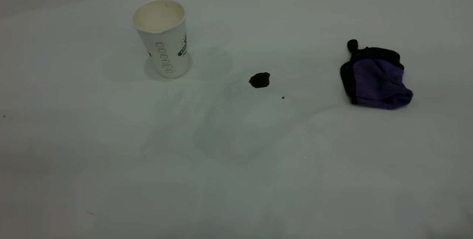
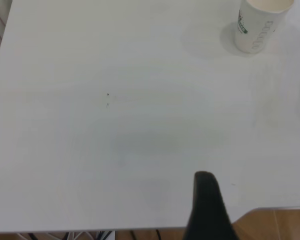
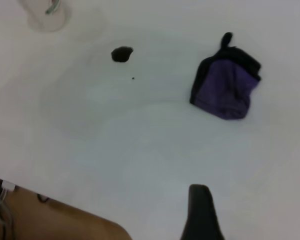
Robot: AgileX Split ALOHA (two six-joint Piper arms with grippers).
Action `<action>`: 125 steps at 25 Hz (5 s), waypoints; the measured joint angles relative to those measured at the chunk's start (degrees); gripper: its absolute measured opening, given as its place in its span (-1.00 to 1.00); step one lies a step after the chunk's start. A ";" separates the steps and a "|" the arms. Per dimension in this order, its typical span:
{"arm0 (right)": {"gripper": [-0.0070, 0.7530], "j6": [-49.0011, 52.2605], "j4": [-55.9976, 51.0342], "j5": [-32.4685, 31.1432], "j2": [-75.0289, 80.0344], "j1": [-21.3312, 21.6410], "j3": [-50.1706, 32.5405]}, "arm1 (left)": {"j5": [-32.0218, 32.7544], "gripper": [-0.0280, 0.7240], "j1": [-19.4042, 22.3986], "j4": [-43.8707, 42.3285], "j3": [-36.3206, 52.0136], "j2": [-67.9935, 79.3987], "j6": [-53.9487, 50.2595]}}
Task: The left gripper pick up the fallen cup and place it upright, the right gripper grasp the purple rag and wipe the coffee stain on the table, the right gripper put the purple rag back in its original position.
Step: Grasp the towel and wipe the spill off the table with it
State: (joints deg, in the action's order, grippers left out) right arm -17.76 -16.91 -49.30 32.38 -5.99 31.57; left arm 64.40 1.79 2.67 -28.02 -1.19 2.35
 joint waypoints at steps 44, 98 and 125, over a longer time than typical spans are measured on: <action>0.47 0.84 3.36 17.06 105.81 -0.87 50.85 | 0.11 0.54 0.00 0.00 0.00 -0.05 0.00; -0.75 1.13 -6.37 -3.91 123.41 -30.64 80.46 | 0.11 0.54 0.00 0.00 0.00 -0.05 0.00; -0.63 1.08 -1.59 -10.90 123.03 3.64 80.47 | 0.11 0.54 0.00 0.00 0.00 -0.05 0.00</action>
State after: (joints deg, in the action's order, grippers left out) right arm -16.68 -18.50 -60.21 155.41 -2.34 112.04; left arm 64.51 1.79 2.67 -28.02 -1.23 2.35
